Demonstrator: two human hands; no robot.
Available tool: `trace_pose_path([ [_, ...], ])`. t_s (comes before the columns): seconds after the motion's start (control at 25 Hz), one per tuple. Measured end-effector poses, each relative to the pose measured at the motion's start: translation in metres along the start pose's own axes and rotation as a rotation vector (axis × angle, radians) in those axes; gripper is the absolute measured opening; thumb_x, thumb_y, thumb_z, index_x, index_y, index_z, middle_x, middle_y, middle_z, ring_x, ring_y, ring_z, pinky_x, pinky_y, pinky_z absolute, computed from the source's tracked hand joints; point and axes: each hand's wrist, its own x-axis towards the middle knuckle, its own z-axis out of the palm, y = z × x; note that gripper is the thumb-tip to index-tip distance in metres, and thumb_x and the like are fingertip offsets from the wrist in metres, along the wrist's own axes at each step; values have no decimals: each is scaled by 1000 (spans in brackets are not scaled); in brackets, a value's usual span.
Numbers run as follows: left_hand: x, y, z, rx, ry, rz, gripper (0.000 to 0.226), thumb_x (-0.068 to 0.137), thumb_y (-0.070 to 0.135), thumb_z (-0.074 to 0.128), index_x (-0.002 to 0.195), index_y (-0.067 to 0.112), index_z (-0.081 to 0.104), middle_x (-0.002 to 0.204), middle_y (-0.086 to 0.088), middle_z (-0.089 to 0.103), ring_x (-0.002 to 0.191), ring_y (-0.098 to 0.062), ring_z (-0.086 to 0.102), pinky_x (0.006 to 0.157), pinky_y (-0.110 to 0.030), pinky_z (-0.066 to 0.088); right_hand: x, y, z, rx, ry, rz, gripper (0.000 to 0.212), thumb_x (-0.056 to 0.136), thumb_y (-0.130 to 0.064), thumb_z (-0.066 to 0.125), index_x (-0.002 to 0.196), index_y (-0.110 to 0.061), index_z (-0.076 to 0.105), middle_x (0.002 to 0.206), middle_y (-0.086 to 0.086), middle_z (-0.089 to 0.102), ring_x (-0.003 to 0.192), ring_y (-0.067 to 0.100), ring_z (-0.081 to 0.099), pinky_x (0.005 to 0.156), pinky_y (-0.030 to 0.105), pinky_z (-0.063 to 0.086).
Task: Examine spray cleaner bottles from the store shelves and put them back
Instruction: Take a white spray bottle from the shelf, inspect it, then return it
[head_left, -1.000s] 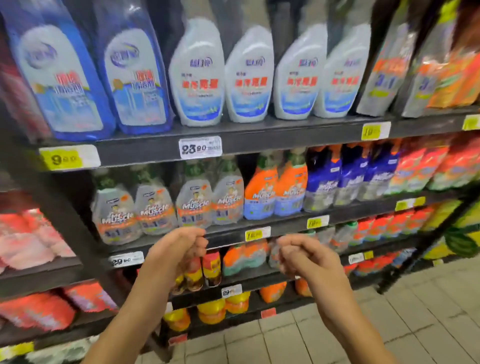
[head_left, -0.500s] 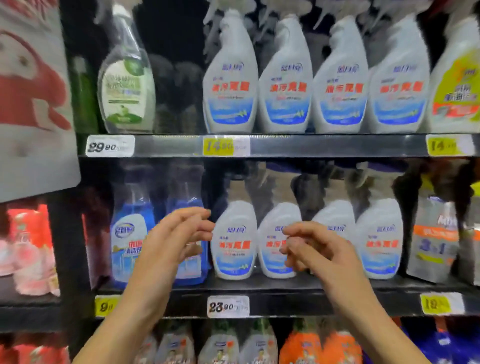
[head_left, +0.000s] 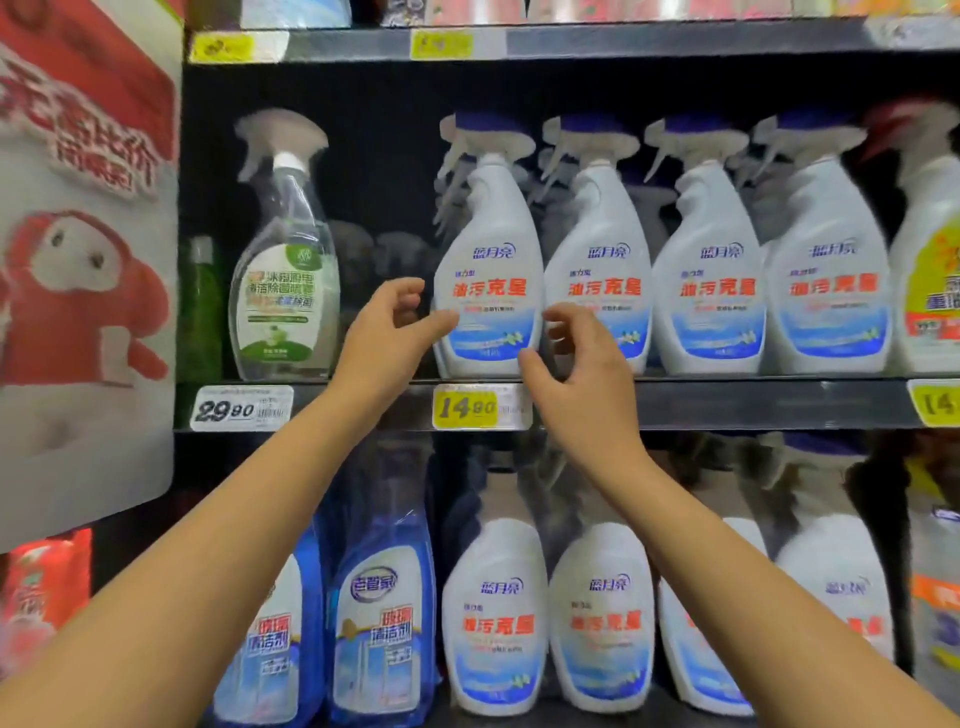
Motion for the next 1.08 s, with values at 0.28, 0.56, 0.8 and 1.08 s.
trace_pose_path([
  [0.28,27,0,16,12,-157,-100,59,74,38,78,122,20,48,111,3,64,87,-5,60,59,-15,44,7,-8,18,-165,-26,55,54,90,-34,61,137,-16,44,132,2,52,117,18,50,95,33,42],
  [0.56,25,-1,16,-109,-219,-99,63,77,35,76,118,22,30,102,8,57,83,-5,60,44,-6,45,17,-8,11,62,-34,191,36,89,-24,63,123,-25,52,112,-9,59,98,9,57,91,35,51],
  [0.8,-13,29,-1,-445,-112,47,47,67,33,73,104,19,49,98,-1,69,75,-10,73,55,-17,54,32,-27,-7,678,-112,240,25,91,-25,63,110,-30,47,111,-4,61,95,9,66,69,20,56],
  [1.08,-126,27,12,-709,-207,-16,45,70,23,76,108,15,53,94,-5,75,81,-23,74,58,-25,57,-12,-48,-45,888,-114,259,20,90,-30,64,100,-13,58,80,8,71,70,22,72,57,30,56],
])
